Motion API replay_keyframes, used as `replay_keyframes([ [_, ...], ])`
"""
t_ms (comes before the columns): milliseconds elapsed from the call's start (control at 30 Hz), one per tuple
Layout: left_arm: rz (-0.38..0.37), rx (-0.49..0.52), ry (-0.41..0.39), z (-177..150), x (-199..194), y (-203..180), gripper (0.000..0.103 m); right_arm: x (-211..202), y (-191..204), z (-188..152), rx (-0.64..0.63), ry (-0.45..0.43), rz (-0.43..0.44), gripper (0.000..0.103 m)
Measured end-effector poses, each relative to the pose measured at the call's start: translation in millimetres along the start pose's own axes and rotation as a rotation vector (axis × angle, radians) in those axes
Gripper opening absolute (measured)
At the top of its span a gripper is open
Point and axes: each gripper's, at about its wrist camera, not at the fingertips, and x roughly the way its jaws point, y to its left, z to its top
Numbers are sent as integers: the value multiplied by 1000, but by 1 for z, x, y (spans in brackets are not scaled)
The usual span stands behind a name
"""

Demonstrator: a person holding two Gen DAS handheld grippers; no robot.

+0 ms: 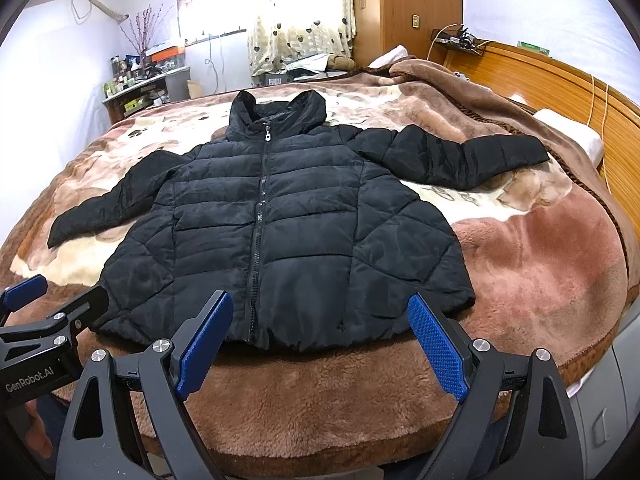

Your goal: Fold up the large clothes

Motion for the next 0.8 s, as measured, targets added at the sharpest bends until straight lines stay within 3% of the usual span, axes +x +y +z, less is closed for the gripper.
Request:
replay_keyframes([
  [300,-20,-59,17,24,29,37,103,21,11,20,6,10,27,90],
  [433,-32,-163,24,44,53,87,103,35,27,38,-26,-18,69,90],
  [600,47,-286,23,71,100,173,103,60,53,59,-63,-40,130,90],
  [800,126,-508,11,86,157,283,103,101,85,83,-94,-11,225,90],
])
